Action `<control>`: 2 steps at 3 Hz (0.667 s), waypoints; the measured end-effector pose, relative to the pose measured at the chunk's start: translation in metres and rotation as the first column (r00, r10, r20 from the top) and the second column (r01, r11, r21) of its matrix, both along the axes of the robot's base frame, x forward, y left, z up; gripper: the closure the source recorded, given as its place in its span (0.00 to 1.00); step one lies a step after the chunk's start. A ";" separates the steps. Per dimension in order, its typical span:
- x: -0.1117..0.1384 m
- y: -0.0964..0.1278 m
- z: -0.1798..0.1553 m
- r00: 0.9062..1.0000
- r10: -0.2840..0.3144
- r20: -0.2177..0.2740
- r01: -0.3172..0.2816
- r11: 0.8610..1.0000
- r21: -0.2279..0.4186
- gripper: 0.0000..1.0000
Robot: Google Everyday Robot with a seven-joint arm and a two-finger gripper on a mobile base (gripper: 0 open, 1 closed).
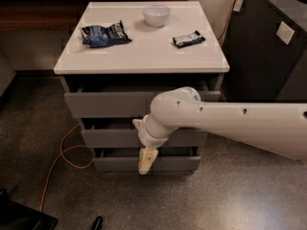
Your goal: Open middle drawer
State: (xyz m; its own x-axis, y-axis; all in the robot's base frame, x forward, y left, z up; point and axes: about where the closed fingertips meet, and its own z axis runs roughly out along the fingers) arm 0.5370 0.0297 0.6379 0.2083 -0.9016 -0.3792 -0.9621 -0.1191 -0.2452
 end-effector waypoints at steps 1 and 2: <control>0.022 0.000 -0.037 0.999 0.026 0.028 -0.026 1.000 -0.008 0.00; 0.042 0.009 -0.076 0.996 0.067 0.053 -0.067 0.998 -0.017 0.00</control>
Offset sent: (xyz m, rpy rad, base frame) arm 0.0653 0.0187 -0.1076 -0.0213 -0.0917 0.1089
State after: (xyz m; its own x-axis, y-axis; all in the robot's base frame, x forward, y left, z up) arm 0.5790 0.0385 0.5623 0.2880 -0.8904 -0.3525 -0.9375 -0.1869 -0.2937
